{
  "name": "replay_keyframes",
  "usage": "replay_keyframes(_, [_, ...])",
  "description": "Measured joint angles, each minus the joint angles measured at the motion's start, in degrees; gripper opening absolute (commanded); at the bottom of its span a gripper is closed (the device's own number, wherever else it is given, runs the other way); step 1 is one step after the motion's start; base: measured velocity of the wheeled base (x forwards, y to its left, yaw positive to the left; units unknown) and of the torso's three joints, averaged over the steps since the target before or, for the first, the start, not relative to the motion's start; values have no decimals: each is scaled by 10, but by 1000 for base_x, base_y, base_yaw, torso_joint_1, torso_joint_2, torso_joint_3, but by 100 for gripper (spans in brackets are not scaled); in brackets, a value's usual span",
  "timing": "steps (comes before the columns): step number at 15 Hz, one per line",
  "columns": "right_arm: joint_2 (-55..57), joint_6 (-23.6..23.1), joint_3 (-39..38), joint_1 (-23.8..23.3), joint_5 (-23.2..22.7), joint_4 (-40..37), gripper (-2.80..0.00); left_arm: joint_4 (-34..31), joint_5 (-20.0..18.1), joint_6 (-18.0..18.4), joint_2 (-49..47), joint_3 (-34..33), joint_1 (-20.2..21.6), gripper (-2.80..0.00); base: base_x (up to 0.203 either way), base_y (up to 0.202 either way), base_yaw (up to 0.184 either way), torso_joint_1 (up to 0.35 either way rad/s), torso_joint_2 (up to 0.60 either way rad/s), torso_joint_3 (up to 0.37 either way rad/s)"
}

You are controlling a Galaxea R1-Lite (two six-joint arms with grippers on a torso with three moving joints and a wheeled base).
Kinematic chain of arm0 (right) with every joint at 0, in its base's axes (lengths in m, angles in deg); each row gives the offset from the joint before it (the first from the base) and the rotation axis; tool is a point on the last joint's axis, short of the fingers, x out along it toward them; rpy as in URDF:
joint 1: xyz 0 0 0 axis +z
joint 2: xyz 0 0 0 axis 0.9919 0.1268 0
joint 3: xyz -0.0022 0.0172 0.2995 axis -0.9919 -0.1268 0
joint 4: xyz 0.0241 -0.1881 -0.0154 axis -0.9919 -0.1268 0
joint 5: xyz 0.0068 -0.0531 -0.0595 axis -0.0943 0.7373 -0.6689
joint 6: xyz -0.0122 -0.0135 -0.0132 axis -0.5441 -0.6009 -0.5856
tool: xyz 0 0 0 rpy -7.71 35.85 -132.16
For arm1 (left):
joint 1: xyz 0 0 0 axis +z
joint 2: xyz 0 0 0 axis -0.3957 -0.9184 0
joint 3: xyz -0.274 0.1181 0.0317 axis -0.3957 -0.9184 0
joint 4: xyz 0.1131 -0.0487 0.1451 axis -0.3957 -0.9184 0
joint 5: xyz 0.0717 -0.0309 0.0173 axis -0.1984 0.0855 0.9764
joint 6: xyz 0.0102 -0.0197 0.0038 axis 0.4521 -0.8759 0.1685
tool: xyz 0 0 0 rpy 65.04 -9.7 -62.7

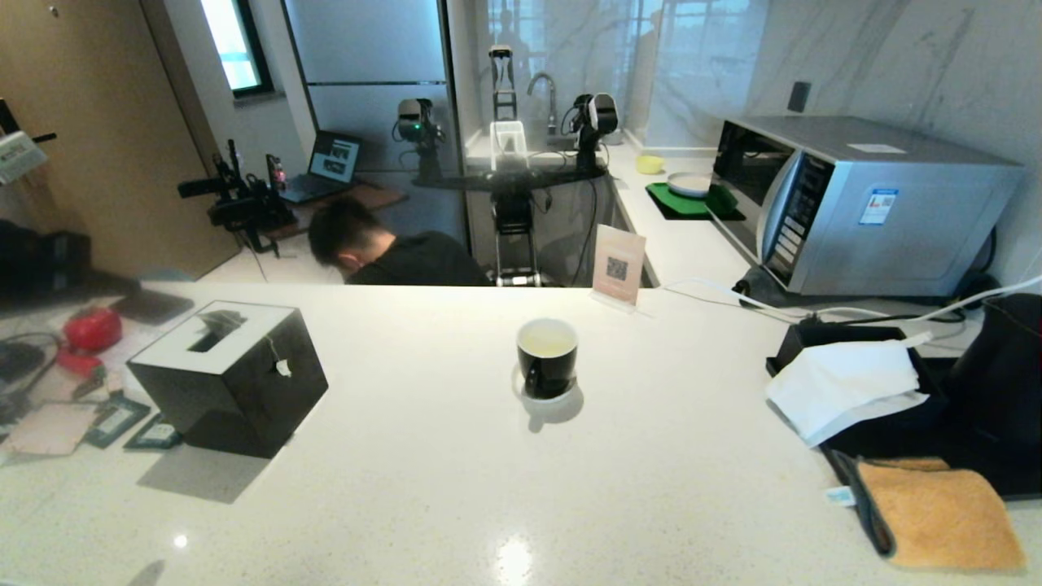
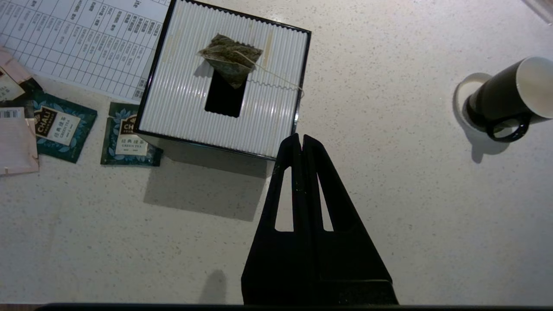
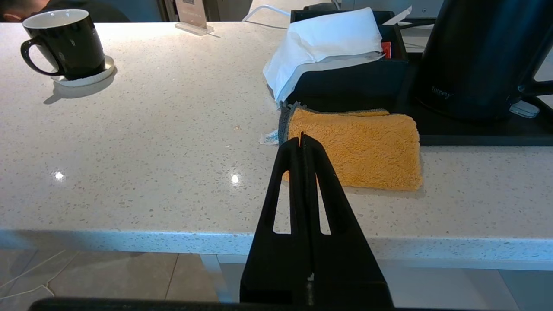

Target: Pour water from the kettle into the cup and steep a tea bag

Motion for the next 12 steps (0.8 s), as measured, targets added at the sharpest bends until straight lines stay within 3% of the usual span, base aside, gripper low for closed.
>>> replay_keyframes(7, [0, 0, 0, 0, 0, 0, -280, -3, 0, 44, -65, 20, 10, -280, 0, 0, 0, 0, 0, 0])
replay_keyframes(12, [0, 0, 0, 0, 0, 0, -280, -3, -3, 102, -117, 51, 32, -280, 0, 0, 0, 0, 0, 0])
